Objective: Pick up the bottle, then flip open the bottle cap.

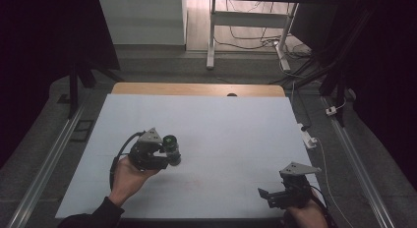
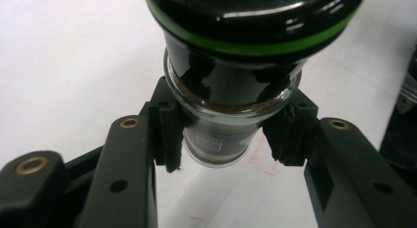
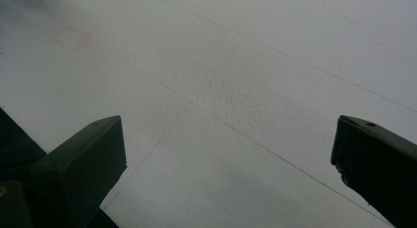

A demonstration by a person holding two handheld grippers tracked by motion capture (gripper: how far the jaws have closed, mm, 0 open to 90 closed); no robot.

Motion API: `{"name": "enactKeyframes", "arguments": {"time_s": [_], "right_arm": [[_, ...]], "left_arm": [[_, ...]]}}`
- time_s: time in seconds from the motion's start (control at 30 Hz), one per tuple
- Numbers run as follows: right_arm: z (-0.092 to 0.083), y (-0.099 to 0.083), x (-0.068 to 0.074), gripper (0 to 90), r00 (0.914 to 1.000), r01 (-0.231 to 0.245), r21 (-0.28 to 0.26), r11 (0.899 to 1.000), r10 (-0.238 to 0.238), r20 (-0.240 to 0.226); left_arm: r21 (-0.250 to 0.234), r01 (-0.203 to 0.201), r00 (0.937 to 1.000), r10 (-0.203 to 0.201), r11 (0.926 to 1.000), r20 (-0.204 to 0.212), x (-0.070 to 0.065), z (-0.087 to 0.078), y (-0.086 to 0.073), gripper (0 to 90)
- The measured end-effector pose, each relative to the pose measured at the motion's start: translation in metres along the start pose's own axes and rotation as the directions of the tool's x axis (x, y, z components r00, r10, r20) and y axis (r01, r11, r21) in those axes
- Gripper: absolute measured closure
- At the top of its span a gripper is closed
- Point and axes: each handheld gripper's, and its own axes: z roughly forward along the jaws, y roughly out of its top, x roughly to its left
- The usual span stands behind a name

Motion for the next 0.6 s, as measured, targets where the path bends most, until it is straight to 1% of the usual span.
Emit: {"name": "enactKeyframes", "arguments": {"time_s": [0.1, 0.43, 0.6], "right_arm": [[0.0, -0.0001, -0.0001, 0.0, 1.0, 0.001, 0.001, 1.0, -0.001, 0.0], [-0.0006, -0.0002, -0.0005, 0.0, 1.0, -0.003, -0.005, 1.0, 0.003, -0.002], [-0.0024, -0.0003, -0.0013, 0.0, 1.0, -0.007, -0.019, 1.0, 0.007, -0.006]], "left_arm": [[0.005, -0.007, 0.9999, 0.007, 1.0, 0.011, -0.0028, 0.0025, 0.0014, 53.5], [0.007, -0.025, 0.9996, 0.025, 0.9997, 0.014, -0.0065, 0.0039, 0.004, 53.5], [0.006, -0.029, 0.9994, 0.029, 0.9995, 0.017, -0.0074, 0.0042, 0.0046, 53.5]]}}
